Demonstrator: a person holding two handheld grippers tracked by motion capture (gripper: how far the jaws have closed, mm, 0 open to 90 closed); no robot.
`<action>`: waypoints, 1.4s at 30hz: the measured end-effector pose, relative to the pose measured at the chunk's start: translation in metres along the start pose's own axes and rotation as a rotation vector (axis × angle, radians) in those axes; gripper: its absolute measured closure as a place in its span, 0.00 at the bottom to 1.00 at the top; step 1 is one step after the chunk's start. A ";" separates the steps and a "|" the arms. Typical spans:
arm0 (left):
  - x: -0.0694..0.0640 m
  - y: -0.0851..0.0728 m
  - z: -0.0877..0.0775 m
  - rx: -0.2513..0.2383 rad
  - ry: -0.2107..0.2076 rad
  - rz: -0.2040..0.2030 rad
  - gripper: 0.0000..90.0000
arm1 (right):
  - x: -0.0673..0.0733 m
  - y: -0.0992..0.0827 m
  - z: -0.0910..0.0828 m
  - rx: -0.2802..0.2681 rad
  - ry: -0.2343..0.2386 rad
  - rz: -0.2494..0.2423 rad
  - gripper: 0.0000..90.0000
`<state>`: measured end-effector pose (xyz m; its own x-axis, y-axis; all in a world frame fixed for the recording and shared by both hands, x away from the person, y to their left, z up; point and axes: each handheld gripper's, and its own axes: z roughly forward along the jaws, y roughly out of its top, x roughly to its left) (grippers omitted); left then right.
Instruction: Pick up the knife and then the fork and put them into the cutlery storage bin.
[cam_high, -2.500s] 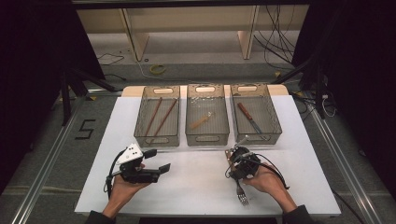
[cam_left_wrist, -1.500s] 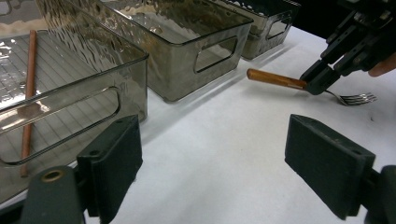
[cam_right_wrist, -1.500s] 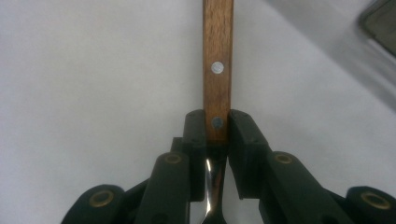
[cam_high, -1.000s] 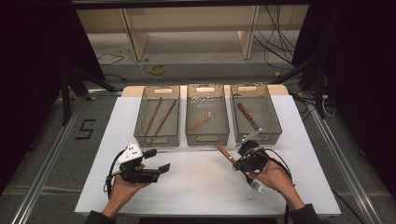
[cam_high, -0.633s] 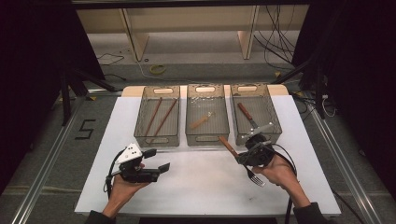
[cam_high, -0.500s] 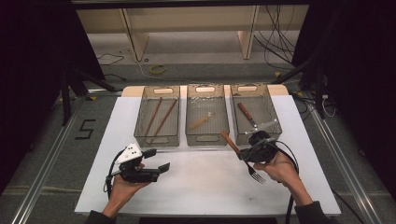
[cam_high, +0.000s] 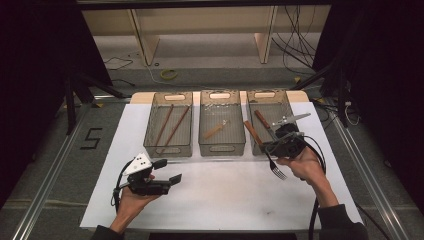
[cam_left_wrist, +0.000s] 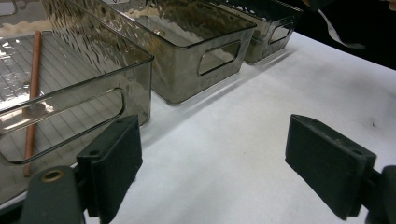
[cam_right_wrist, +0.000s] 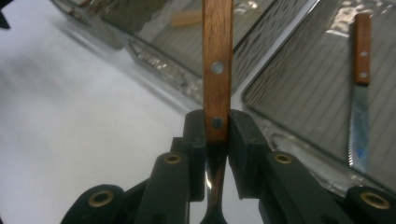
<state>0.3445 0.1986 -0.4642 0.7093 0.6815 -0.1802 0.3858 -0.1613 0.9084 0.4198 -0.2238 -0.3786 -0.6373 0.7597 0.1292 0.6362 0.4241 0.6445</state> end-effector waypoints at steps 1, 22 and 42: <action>0.000 0.000 0.000 -0.001 0.000 0.000 0.20 | -0.003 0.003 -0.001 -0.007 -0.002 0.006 0.87; 0.000 0.000 -0.001 -0.004 -0.003 0.000 0.20 | -0.050 0.064 -0.005 -0.122 -0.095 0.096 0.87; 0.001 0.001 -0.001 -0.007 -0.004 -0.003 0.20 | -0.091 0.079 0.016 -0.111 -0.224 0.156 0.87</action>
<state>0.3445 0.1997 -0.4634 0.7108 0.6787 -0.1845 0.3834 -0.1540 0.9107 0.5353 -0.2514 -0.3512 -0.4161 0.9065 0.0718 0.6595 0.2465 0.7101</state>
